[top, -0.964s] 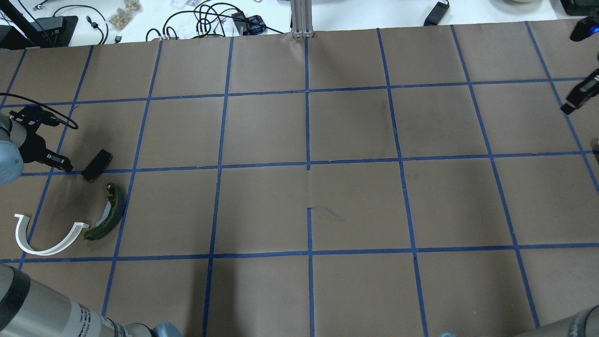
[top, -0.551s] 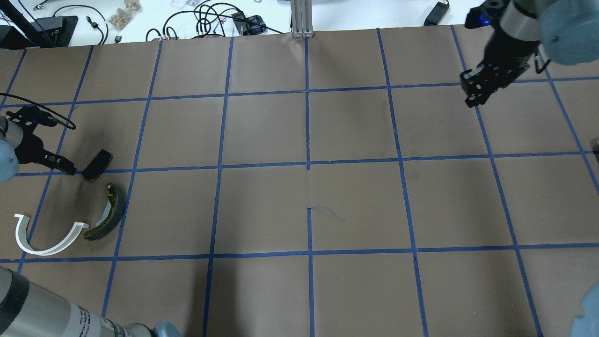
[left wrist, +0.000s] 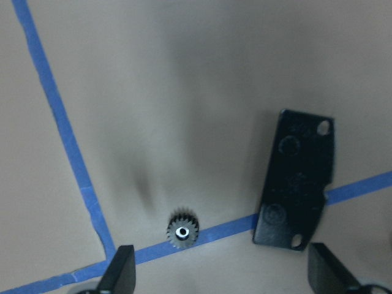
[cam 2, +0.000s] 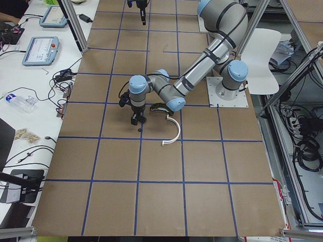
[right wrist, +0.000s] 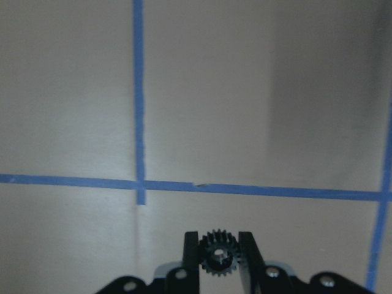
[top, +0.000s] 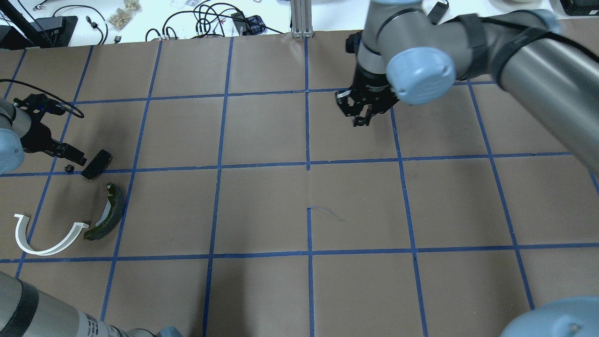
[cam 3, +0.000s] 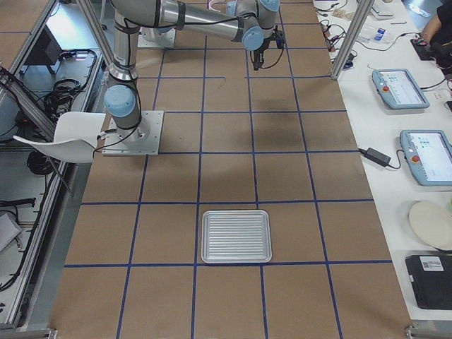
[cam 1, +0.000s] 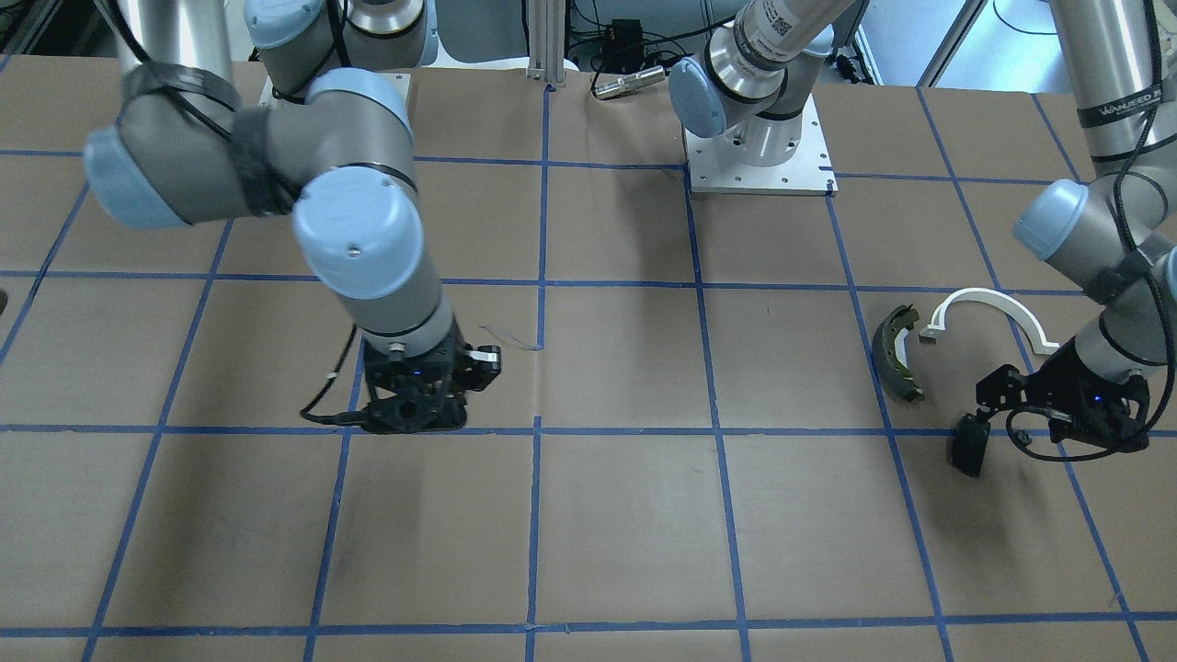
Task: Place bearing gear from tray to pile
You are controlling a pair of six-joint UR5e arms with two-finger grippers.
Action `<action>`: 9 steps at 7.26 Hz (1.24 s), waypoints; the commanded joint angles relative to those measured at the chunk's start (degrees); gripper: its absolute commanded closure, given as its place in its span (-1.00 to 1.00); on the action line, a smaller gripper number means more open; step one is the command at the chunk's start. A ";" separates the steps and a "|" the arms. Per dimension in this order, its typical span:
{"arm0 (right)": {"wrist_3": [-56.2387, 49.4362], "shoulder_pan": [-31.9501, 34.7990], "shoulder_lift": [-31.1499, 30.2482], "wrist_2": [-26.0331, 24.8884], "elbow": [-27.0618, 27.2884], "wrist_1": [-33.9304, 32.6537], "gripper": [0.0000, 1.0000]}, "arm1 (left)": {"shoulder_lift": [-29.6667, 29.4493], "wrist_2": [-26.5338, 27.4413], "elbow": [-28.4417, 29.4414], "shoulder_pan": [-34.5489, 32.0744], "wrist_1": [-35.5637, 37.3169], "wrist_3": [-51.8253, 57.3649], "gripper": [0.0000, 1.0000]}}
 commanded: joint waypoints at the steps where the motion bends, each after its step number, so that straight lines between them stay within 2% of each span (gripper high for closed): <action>1: 9.90 7.19 7.05 1.87 -0.47 -8.68 0.82 | 2.36 0.40 -0.39 -6.45 -3.68 -8.12 -1.00; 2: 9.77 8.08 7.60 1.97 -0.04 -9.59 0.36 | 2.63 0.31 -0.48 -8.29 -4.48 -11.21 -1.00; 3: 8.81 7.92 7.52 2.32 -0.13 -9.34 -0.99 | 2.80 0.31 -0.57 -10.23 -5.18 -13.07 -1.00; 4: 4.97 5.65 6.48 1.80 -0.30 -7.77 -1.00 | 3.15 0.05 -0.74 -12.42 -5.97 -17.61 -1.00; 6: -3.45 -4.34 -1.92 1.88 -0.39 2.02 -1.00 | 3.86 0.14 -1.01 -19.00 -6.16 -26.05 -1.00; 8: -13.14 -14.98 -9.58 1.80 -0.74 9.07 -1.00 | 3.60 0.14 -0.84 -28.04 -6.07 -38.34 -1.00; 9: -20.48 -18.85 -12.75 -1.08 -0.83 12.77 -1.00 | 2.12 -0.56 -0.31 -32.44 -5.72 -47.02 -1.00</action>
